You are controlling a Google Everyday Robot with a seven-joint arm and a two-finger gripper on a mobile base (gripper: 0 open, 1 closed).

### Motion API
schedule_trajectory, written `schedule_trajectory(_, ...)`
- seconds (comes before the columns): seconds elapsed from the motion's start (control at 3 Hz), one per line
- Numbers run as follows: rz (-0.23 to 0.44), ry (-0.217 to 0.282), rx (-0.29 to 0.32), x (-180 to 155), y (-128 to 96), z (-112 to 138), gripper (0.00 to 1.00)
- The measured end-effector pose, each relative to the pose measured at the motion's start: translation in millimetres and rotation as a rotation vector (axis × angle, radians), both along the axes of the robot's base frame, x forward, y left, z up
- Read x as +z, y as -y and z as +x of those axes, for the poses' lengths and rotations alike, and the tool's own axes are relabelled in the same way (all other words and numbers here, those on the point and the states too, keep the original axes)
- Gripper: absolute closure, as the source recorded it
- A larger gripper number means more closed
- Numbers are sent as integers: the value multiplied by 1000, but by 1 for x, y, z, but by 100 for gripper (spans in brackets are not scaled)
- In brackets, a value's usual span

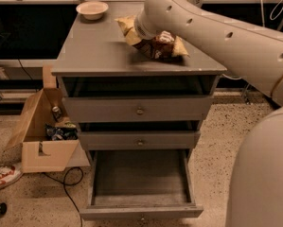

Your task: Place brown chip bag into bottom drawer

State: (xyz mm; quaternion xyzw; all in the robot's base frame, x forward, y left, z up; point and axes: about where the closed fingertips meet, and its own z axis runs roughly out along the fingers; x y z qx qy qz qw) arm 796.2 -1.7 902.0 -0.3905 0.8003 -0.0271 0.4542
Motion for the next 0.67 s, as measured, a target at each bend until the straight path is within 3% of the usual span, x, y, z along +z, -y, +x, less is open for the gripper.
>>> schedule_trajectory(0.33, 49, 18, 10, 6, -1, -1, 66)
schedule_trajectory(0.67, 167, 71, 69, 37, -1, -17, 89)
